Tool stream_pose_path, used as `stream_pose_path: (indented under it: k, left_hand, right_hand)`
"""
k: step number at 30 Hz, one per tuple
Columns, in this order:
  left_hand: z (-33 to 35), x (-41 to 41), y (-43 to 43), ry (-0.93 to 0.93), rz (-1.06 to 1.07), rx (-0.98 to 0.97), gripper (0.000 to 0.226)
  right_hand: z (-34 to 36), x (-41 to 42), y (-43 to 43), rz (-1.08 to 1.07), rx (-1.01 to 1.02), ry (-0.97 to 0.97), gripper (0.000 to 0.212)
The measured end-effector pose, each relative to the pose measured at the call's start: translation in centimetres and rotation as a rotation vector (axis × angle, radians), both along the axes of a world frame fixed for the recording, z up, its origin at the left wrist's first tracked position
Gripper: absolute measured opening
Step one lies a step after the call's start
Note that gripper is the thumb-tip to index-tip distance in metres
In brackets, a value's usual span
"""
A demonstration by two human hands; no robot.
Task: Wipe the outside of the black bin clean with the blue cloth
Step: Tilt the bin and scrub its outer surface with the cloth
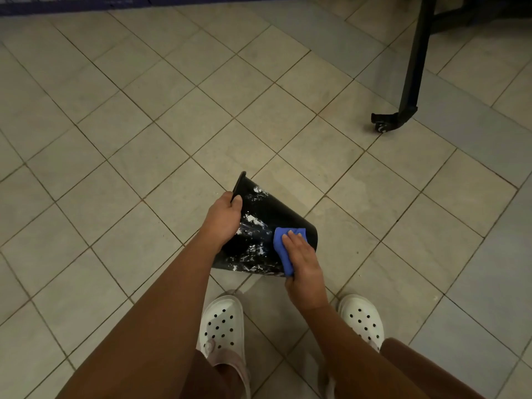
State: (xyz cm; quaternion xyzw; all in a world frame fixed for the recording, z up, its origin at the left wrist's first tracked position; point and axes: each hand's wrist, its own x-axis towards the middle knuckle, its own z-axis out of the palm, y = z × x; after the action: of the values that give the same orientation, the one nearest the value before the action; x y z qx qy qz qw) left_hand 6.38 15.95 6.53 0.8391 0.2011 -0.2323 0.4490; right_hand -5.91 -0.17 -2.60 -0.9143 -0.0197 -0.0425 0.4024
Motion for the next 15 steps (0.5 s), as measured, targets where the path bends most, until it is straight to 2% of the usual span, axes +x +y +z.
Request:
stream_pose_path:
  k: [6, 10, 13, 15]
  left_hand:
    - [0.4, 0.1, -0.8, -0.003, -0.046, 0.023, 0.034]
    - [0.3, -0.1, -0.9, -0.008, 0.009, 0.001, 0.031]
    - [0.1, -0.2, -0.5, 0.0, 0.063, -0.026, 0.029]
    - [0.1, -0.2, -0.4, 0.012, 0.059, -0.034, 0.029]
  right_hand:
    - [2.2, 2.4, 2.7, 0.18, -0.008, -0.081, 0.068]
    - [1.8, 3.0, 1.9, 0.102, 0.06, -0.018, 0.066]
    - [1.5, 1.2, 1.4, 0.013, 0.008, 0.02, 0.073]
    - [1.5, 0.6, 1.7, 0.034, -0.022, 0.0, 0.077]
